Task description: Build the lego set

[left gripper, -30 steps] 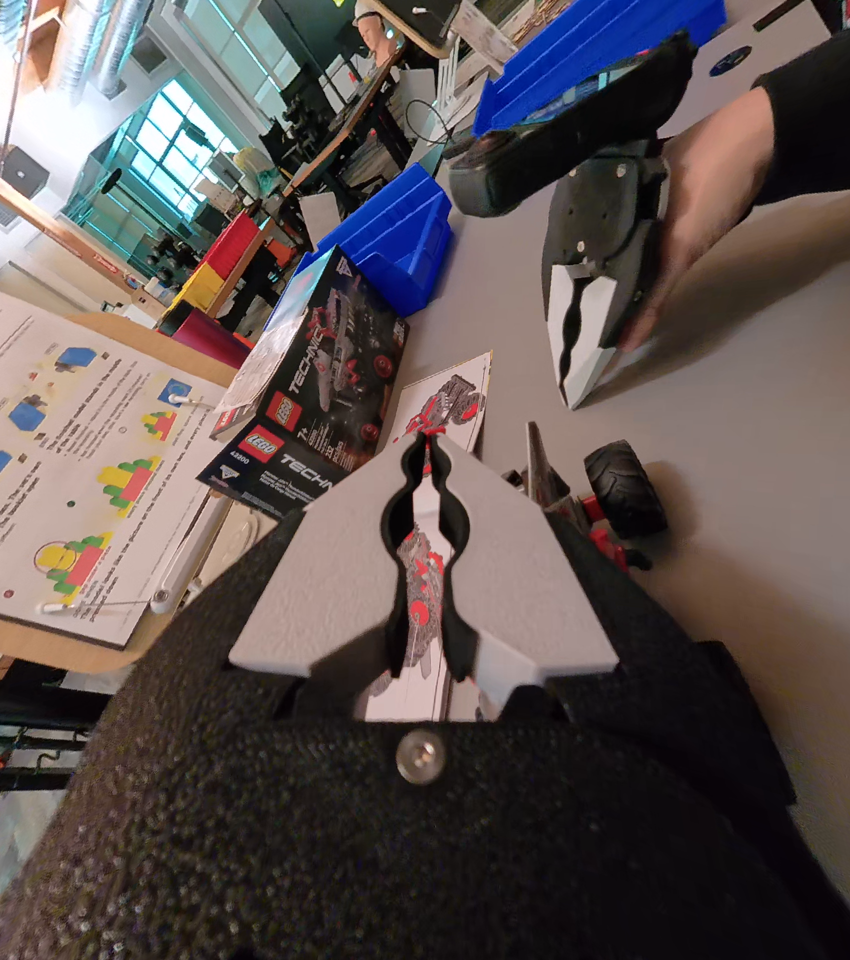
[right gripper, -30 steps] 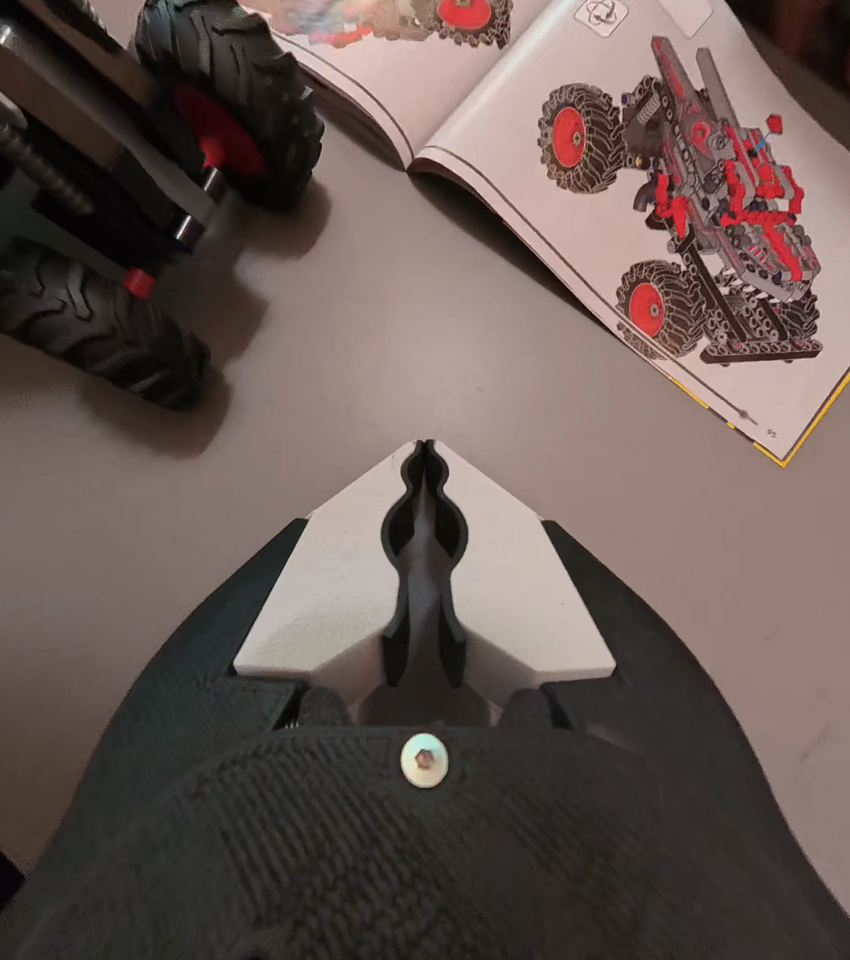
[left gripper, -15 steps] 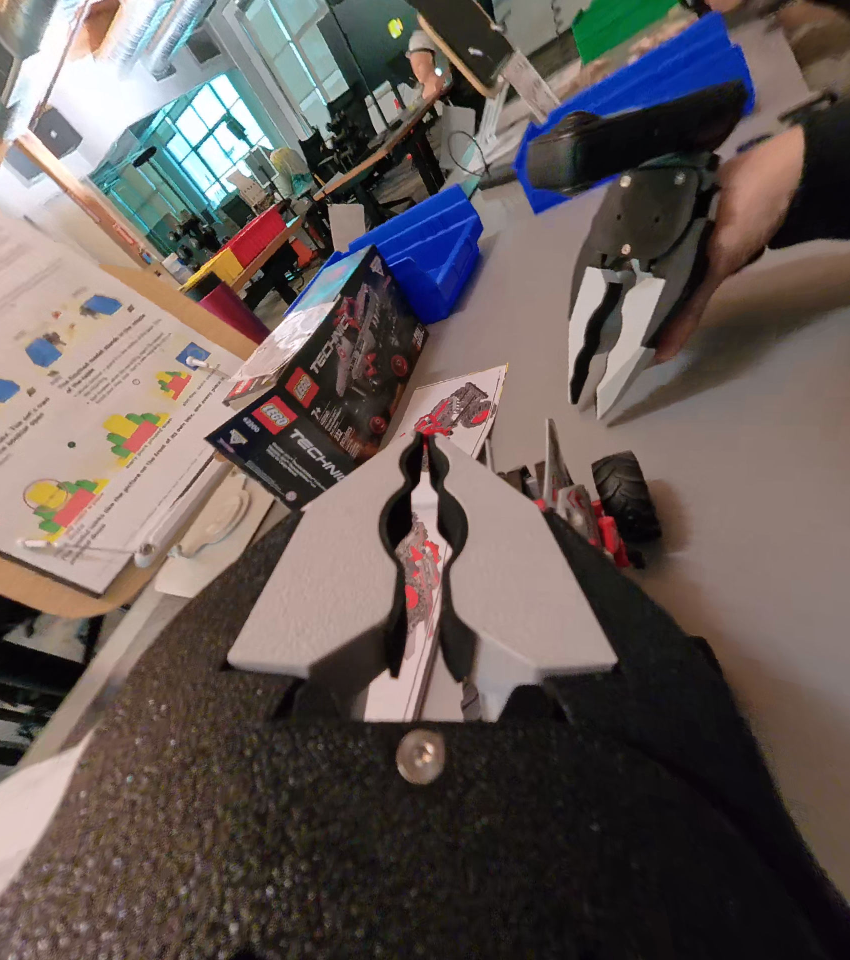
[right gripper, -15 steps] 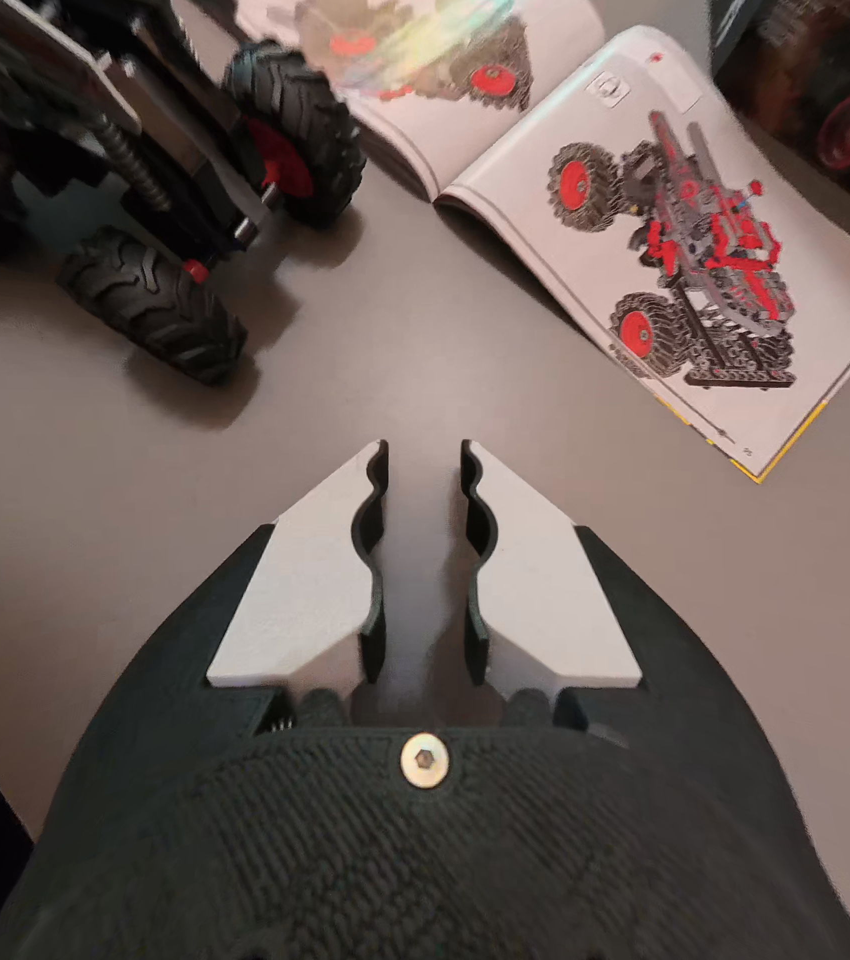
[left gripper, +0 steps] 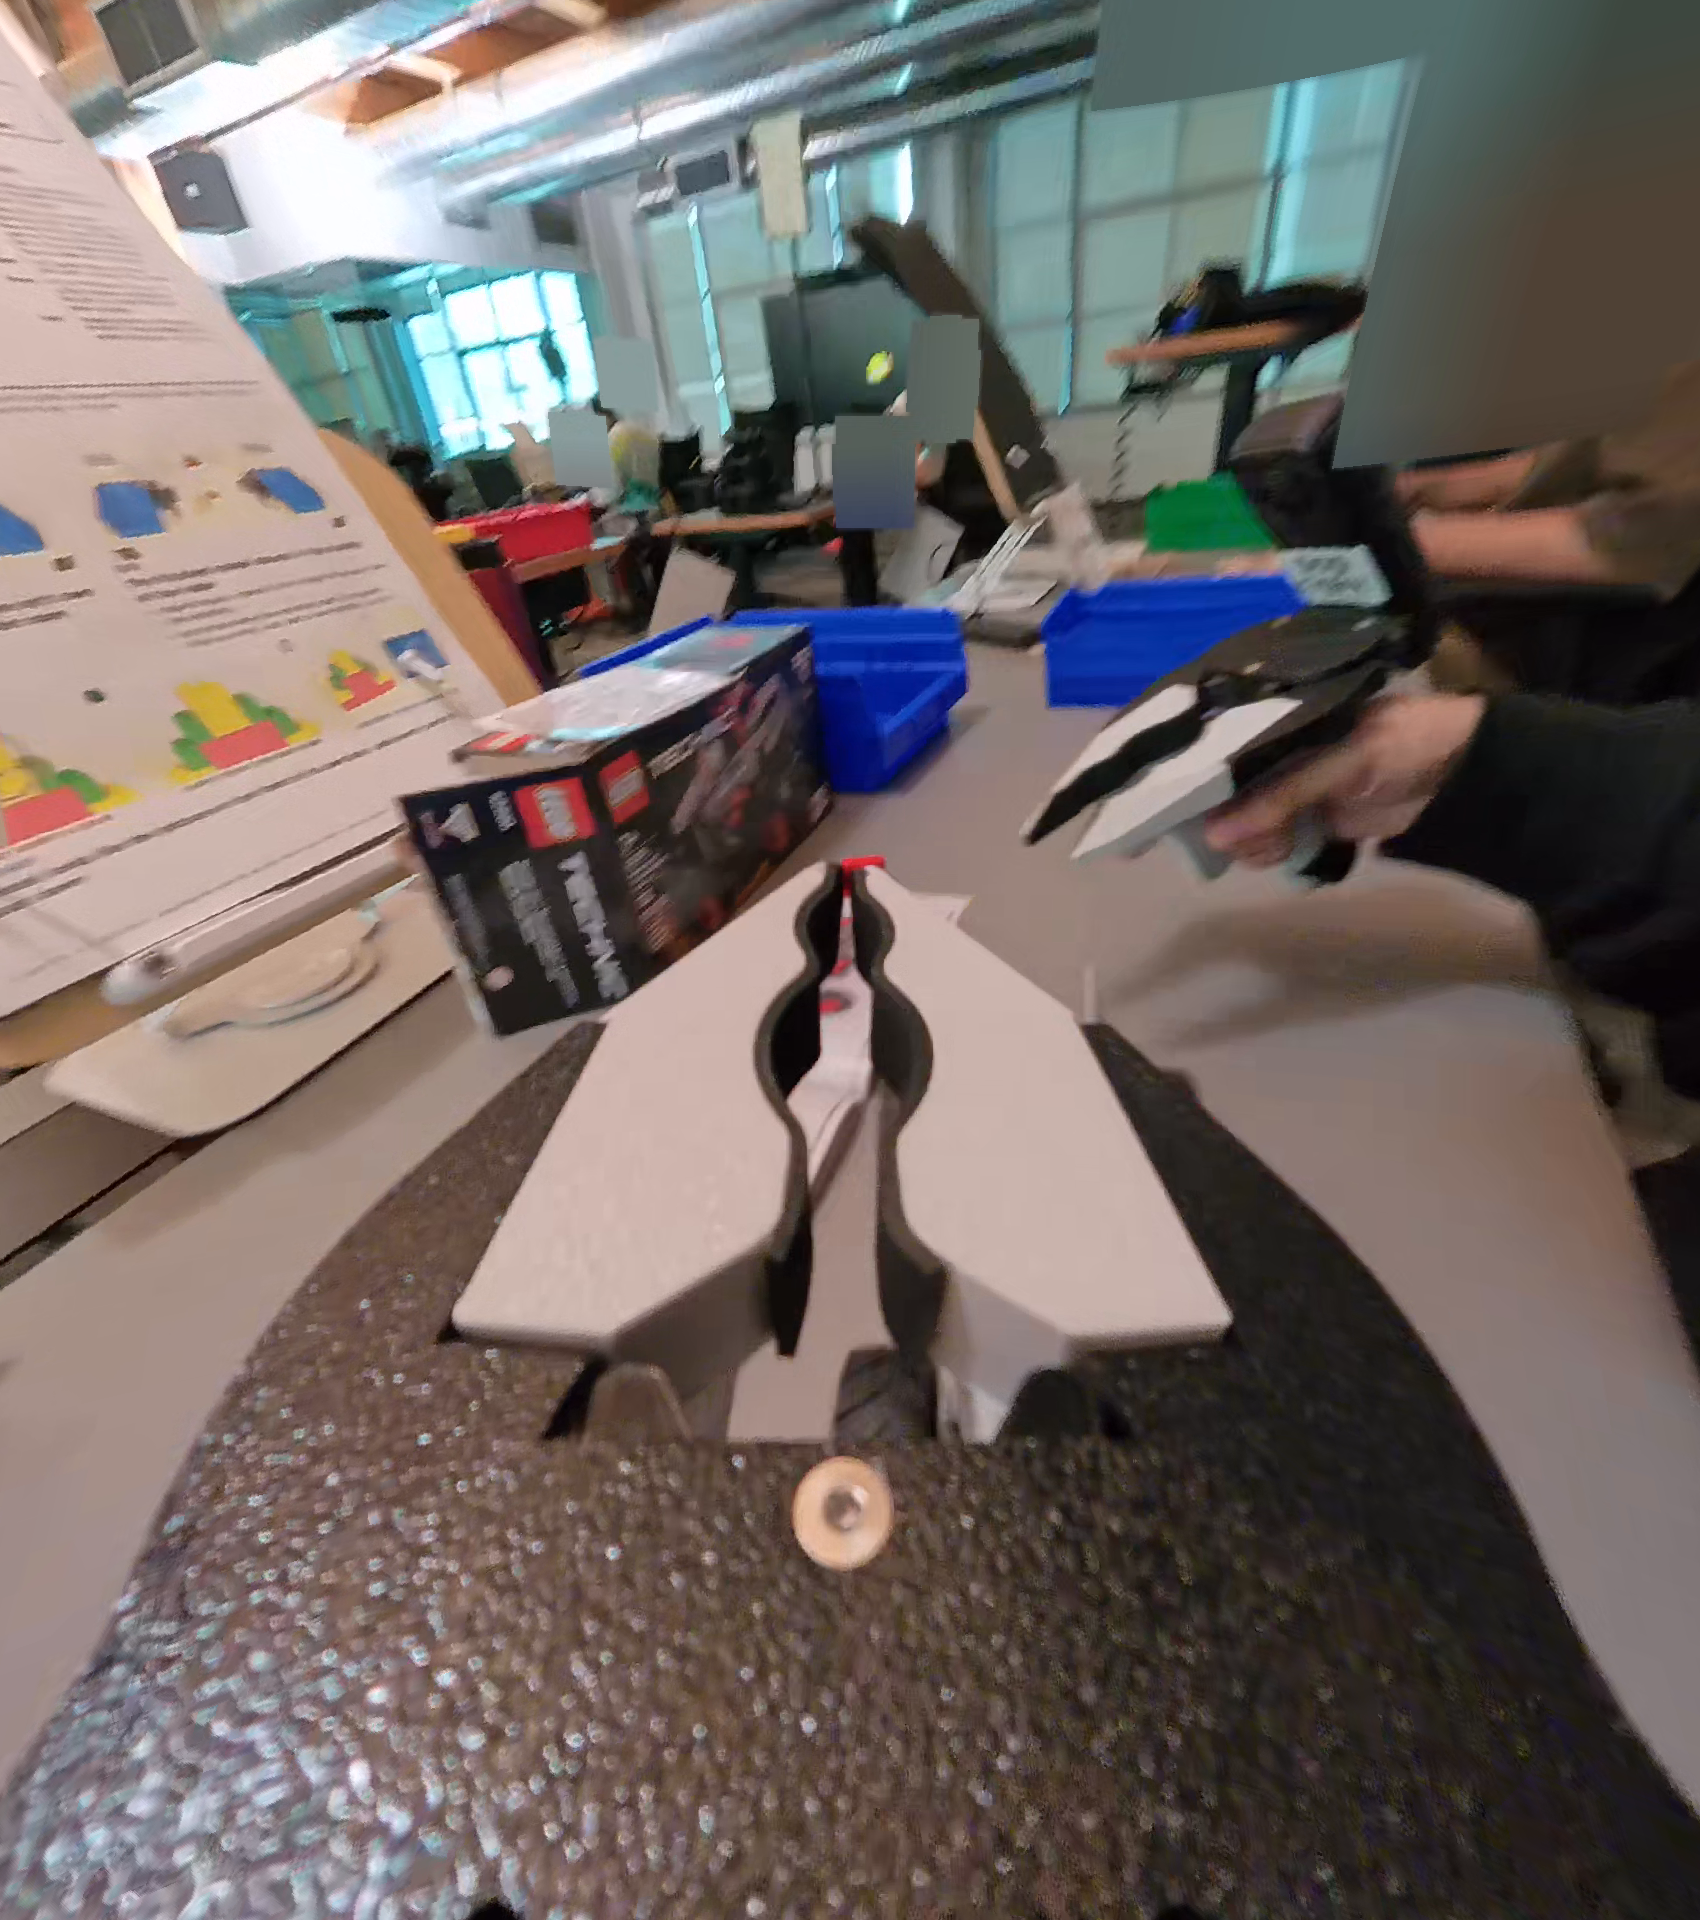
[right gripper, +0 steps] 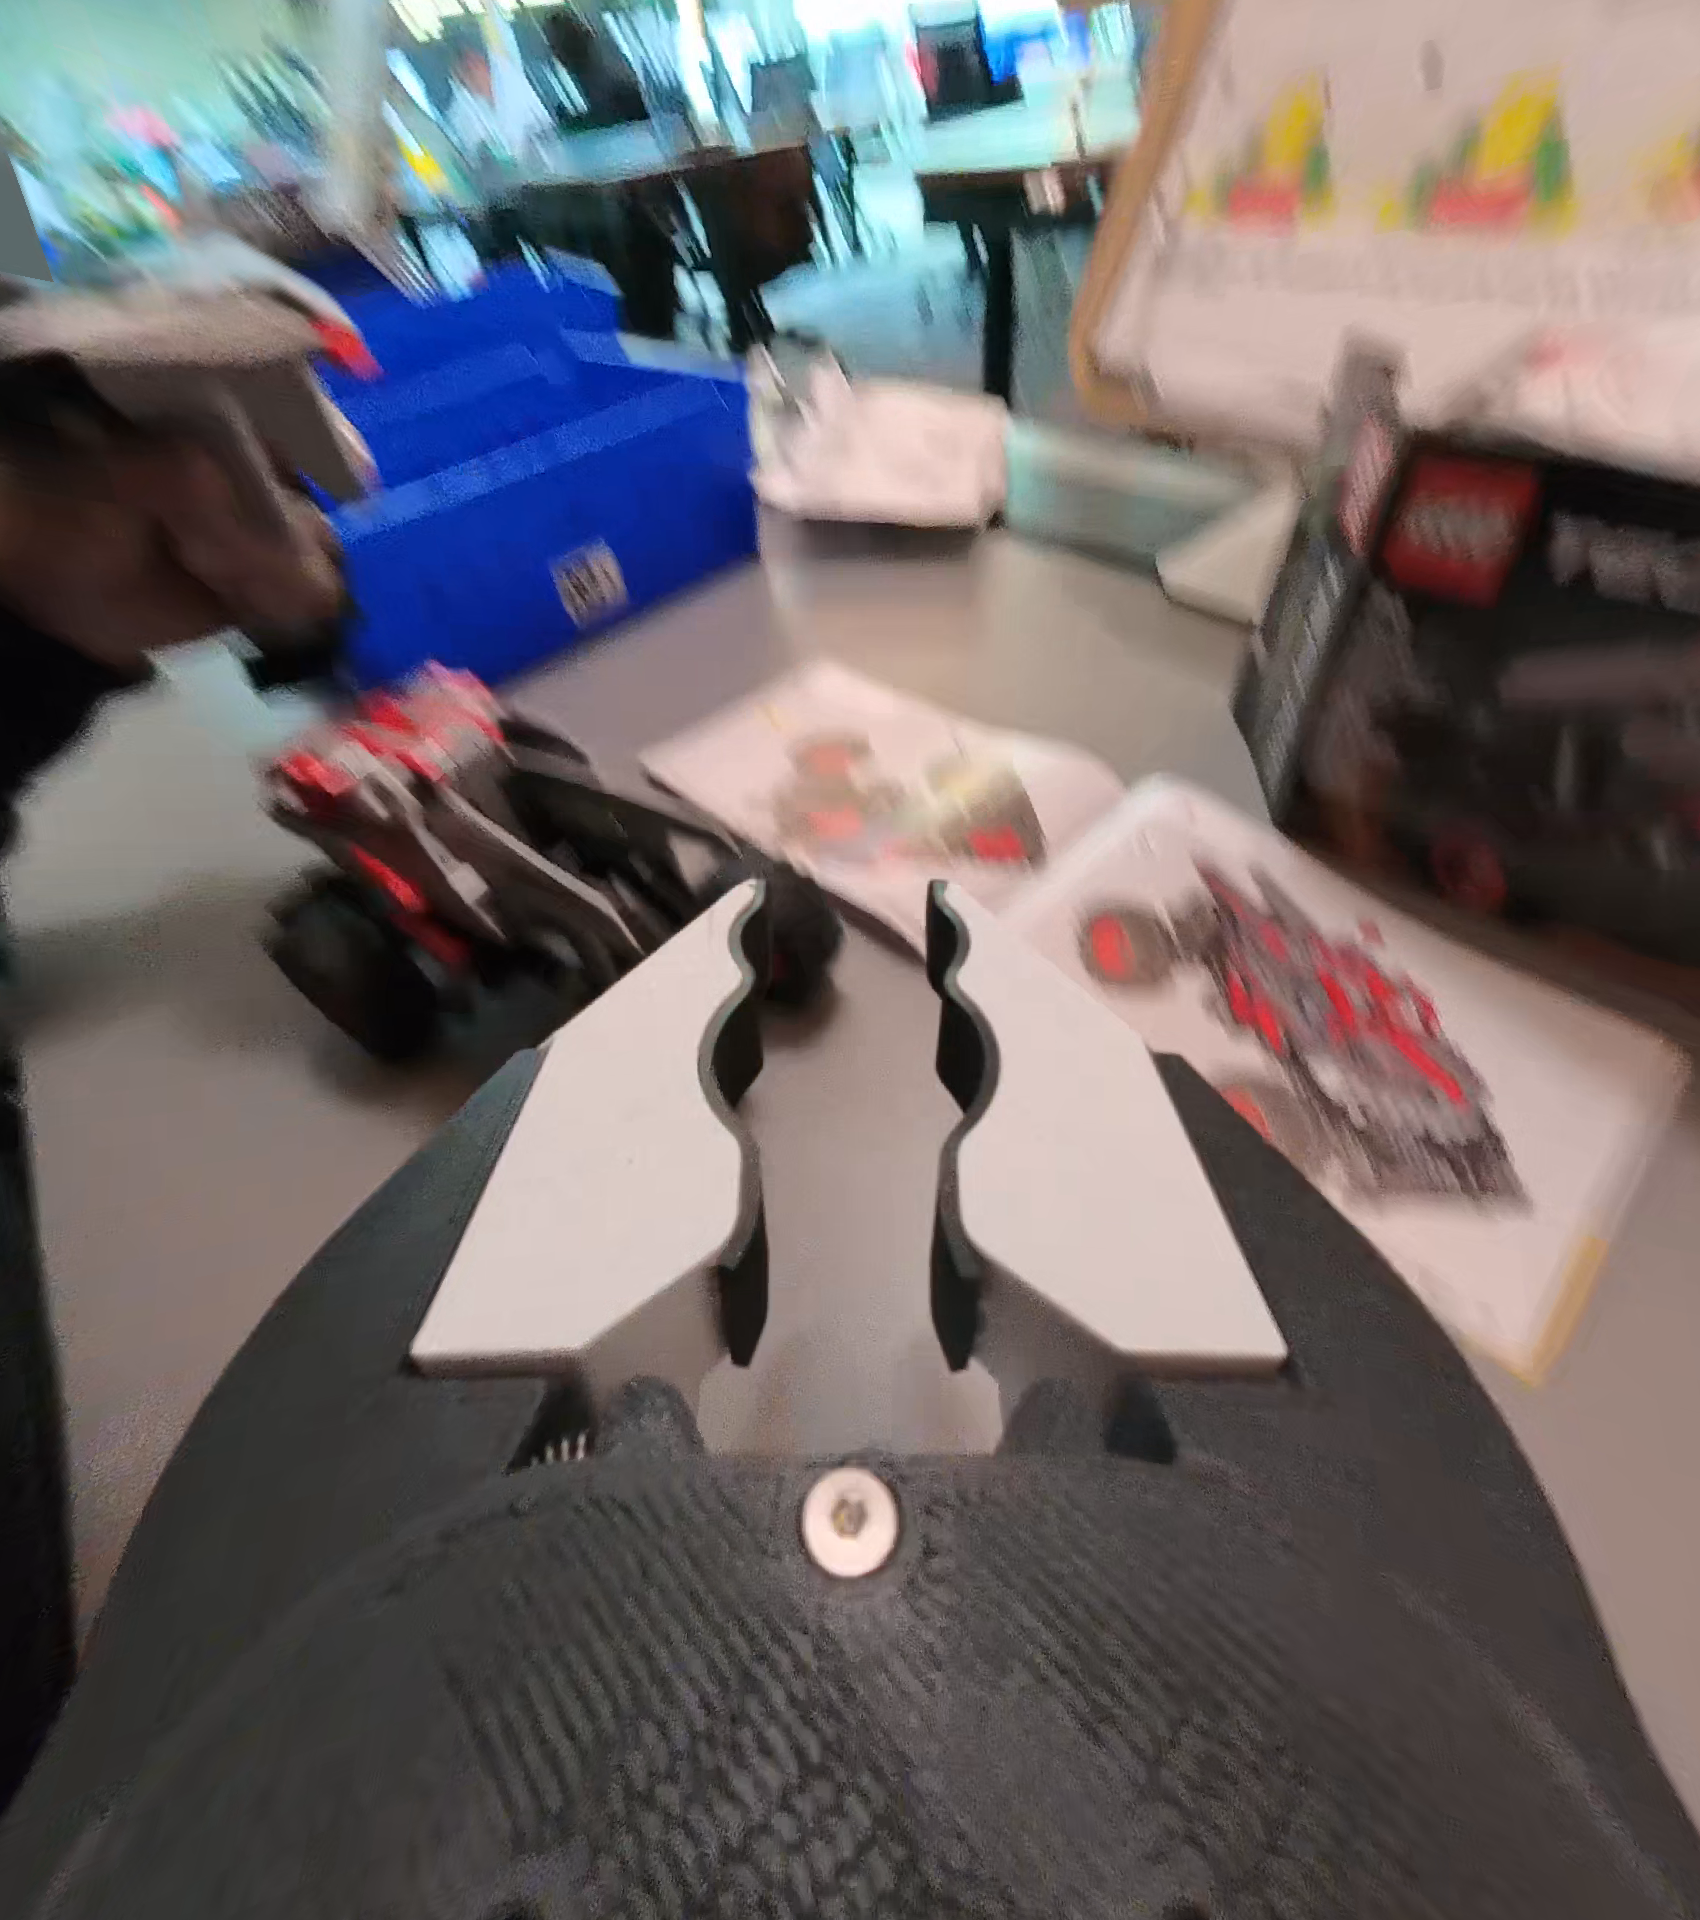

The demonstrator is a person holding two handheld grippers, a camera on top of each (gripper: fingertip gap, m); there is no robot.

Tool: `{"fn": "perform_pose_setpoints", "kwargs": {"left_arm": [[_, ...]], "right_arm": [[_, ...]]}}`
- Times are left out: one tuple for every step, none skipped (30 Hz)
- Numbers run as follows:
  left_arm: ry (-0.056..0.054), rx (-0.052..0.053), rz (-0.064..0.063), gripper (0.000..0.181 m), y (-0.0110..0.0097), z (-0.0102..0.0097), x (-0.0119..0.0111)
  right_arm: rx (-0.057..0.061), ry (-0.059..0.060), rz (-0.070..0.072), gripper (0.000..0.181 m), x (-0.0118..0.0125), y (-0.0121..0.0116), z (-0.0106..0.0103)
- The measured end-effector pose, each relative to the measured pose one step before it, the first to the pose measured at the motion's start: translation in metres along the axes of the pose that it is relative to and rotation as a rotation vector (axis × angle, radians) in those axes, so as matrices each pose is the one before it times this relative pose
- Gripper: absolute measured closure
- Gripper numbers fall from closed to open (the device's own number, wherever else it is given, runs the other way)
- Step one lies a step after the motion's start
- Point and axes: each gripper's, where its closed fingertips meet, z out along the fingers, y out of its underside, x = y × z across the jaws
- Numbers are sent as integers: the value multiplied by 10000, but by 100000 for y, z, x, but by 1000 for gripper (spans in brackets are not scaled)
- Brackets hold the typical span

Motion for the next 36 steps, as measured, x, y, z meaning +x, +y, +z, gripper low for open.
{"fn": "perform_pose_setpoints", "kwargs": {"left_arm": [[329, 424, -360, 181, -587, 359, 561], [332, 420, -374, 181, -572, 400, 569], [367, 393, -307, 181, -529, 416, 627], [368, 348, -203, 181, -484, 400, 642], [295, 282, -144, 181, -421, 360, 530], [217, 213, -135, 181, -357, 327, 366], [173, 160, -120, 181, -283, 272, 290], [160, 120, -52, 181, -231, 207, 277], [150, 62, 33, 181, -161, 175, 291], [120, -21, 106, 181, -69, 131, 286], [99, -85, 176, 181, 12, 98, 280], [96, -111, 213, 181, 39, 62, 290], [96, -105, 204, 181, 43, 26, 291], [75, -75, 166, 181, 17, 7, 228], [34, -46, 107, 181, -1, -10, 139], [30, -25, 46, 181, -11, -15, 93], [51, -2, 14, 181, -16, -36, 95], [25, -1, 3, 181, -16, -34, 30], [-6, -32, 4, 181, 51, -43, -22], [17, -52, 16, 181, 102, -48, 6], [43, -49, 25, 181, 109, -34, 41], [42, -47, 25, 181, 105, -30, 61], [17, -58, 21, 181, 127, -19, 5], [-5, -67, 26, 181, 127, -31, -26], [26, -39, 40, 181, 90, -51, 22], [32, -4, 20, 181, 35, -67, 35], [-11, -6, -11, 181, 53, -56, -35], [-11, -19, 15, 181, 81, -56, -35], [-2, -54, 68, 181, 148, -66, -11], [-25, -159, 103, 181, 307, -45, -45], [-39, -209, 124, 181, 377, -32, -39], [-18, -90, 111, 181, 194, -55, 12], [17, -3, 38, 181, 50, -82, 38], [6, -21, -31, 181, 66, -66, 17], [-7, -7, -15, 181, 57, -63, -20], [21, 34, 17, 181, -10, -65, 40]], "right_arm": [[693, -436, -235, 154, -1496, -2154, 583], [649, -618, -314, 153, -1791, -2000, 725], [601, -679, -276, 154, -1761, -1818, 861], [478, -612, -157, 155, -1412, -1433, 931], [359, -597, -7, 156, -1091, -1030, 905], [277, -616, 152, 156, -857, -721, 805], [262, -579, 236, 155, -667, -576, 640], [274, -488, 227, 156, -506, -484, 472], [245, -419, 170, 158, -426, -369, 327], [179, -284, 134, 159, -242, -227, 240], [104, -285, 85, 161, -283, -121, 187], [89, -245, 51, 164, -272, -112, 133], [-8, -114, 26, 165, -105, 27, 103], [-135, -56, 2, 165, 0, 215, 111], [-167, -145, -39, 164, -156, 282, 78], [-154, -88, -55, 164, -101, 248, 58], [-137, -5, -73, 165, -3, 214, 17], [-120, -67, -83, 167, -86, 165, 5], [-61, -69, -66, 170, -92, 63, -8], [-14, 1, -36, 172, 25, -10, -6], [-34, -69, -29, 173, -74, 33, 21], [-80, -62, -17, 173, -60, 96, 51], [-80, 34, -37, 173, 76, 87, 68], [-78, -25, -48, 174, -49, 86, 66], [-95, -65, -32, 174, -87, 99, 66], [-64, -19, -58, 175, -15, 49, 40], [-78, 38, -78, 175, 60, 71, 53], [-82, 4, -91, 175, 23, 96, 62], [-94, 3, -80, 174, 8, 122, 60], [-116, 49, -59, 174, 71, 165, 106], [-158, 36, -77, 173, 47, 223, 113], [-91, -17, -110, 174, -20, 122, 56], [-101, -97, -33, 174, -110, 105, 35], [-115, -2, 9, 174, 33, 105, 58], [-68, 0, -42, 174, -1, 55, 69], [8, -44, -73, 174, -97, -22, 63]]}}
